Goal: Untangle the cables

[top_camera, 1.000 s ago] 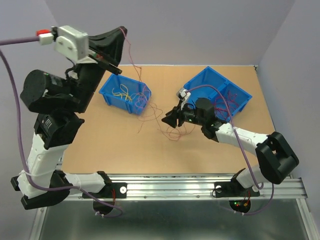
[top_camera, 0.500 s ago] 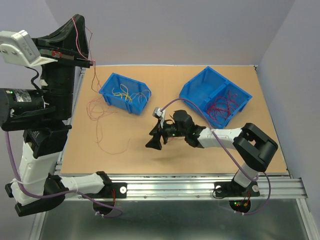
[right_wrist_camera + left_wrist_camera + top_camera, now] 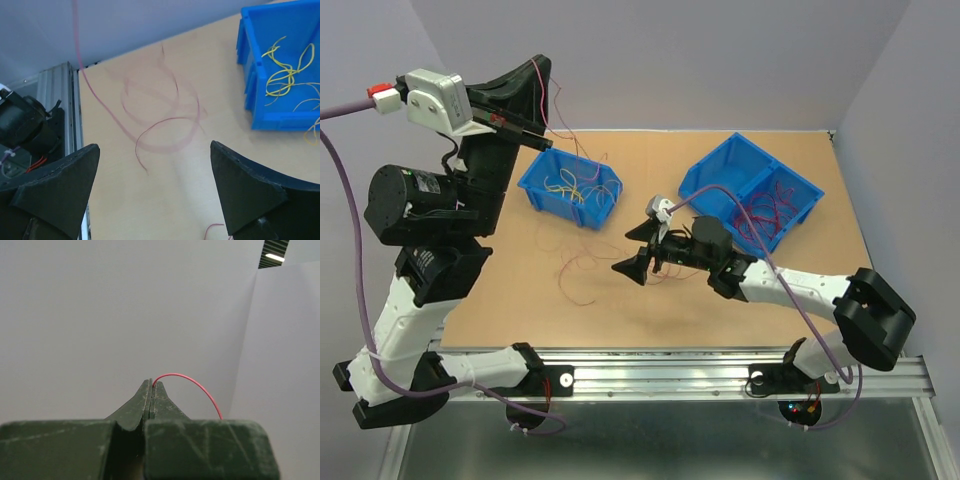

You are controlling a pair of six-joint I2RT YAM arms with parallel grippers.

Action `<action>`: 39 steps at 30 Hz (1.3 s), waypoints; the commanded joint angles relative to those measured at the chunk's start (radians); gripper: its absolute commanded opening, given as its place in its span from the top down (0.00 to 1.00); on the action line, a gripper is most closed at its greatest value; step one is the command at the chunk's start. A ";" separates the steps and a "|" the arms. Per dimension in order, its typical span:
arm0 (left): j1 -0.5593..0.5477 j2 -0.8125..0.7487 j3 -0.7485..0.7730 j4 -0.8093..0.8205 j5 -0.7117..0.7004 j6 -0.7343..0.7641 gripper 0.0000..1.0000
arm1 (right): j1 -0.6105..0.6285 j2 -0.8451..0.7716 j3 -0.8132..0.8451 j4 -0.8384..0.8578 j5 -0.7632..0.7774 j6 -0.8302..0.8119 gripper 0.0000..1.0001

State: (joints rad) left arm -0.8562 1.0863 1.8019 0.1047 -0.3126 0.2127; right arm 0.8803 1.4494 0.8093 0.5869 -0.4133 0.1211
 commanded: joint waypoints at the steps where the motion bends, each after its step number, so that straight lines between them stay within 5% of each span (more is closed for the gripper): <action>1: -0.001 -0.014 -0.029 0.049 0.101 -0.091 1.00 | 0.009 -0.034 -0.051 0.091 0.103 -0.020 0.03; 26: -0.001 0.063 -0.070 0.009 0.271 -0.279 1.00 | 0.011 -0.195 -0.136 0.168 0.191 -0.020 0.11; 39: -0.001 0.081 -0.056 -0.003 0.348 -0.360 1.00 | 0.011 -0.090 -0.035 0.271 0.177 0.034 0.10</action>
State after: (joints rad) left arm -0.8562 1.1744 1.7294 0.0589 0.0025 -0.1234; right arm 0.8848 1.3025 0.6910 0.7612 -0.2230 0.1394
